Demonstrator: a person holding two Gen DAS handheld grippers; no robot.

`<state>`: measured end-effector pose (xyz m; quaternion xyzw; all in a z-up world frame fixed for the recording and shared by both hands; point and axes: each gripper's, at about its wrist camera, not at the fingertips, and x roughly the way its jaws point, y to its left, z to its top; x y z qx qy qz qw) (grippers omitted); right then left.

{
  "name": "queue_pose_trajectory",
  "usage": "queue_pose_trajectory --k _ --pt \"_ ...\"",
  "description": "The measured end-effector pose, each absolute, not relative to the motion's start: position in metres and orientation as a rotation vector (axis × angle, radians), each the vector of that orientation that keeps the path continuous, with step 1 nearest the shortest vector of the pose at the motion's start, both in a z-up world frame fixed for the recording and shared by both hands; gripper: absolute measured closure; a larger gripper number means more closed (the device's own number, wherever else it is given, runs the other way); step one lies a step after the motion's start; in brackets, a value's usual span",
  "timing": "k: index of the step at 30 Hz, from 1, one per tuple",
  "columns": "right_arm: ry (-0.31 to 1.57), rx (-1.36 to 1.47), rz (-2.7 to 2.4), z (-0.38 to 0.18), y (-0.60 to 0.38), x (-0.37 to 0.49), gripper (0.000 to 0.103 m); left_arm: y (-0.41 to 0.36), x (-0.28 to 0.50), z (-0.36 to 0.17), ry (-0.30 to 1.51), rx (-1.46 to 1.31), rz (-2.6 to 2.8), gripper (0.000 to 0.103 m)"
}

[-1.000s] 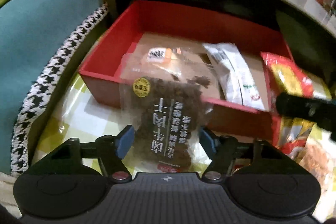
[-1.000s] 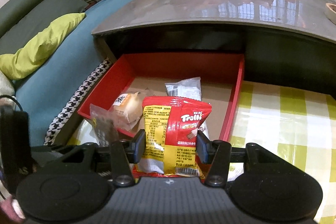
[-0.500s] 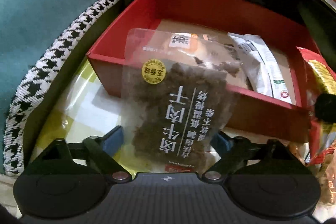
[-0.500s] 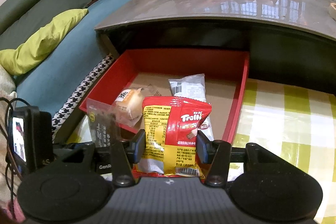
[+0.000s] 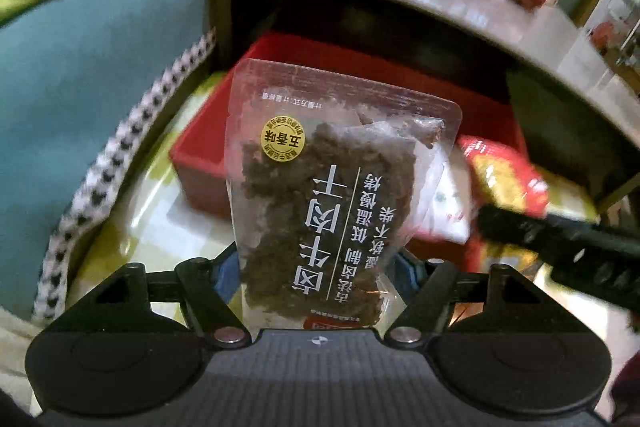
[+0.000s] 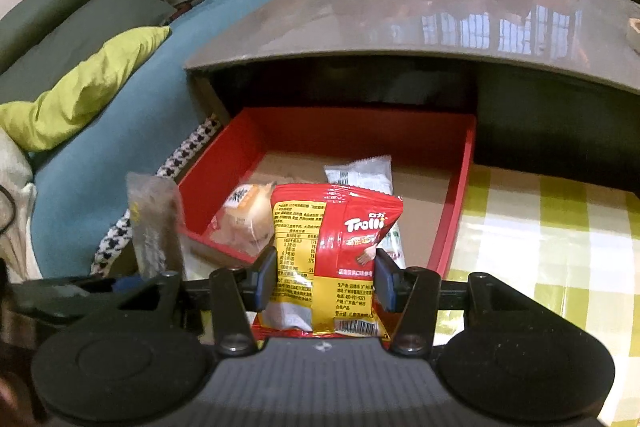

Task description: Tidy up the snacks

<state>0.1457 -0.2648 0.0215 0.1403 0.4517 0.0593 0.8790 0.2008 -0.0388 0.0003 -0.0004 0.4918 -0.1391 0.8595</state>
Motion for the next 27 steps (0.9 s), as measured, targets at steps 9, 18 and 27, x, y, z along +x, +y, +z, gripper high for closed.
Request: queue_pose_trajectory --k 9,18,27 --pt "0.906 0.293 0.105 0.026 -0.274 0.171 0.042 -0.063 0.239 0.022 0.959 0.001 -0.281 0.025" --pt "0.925 0.288 0.077 0.008 -0.28 0.198 0.042 -0.077 0.269 -0.003 0.997 0.014 -0.259 0.025" --pt "0.974 0.296 0.077 -0.007 -0.283 0.205 0.042 -0.085 0.281 -0.02 1.046 0.043 -0.244 0.021"
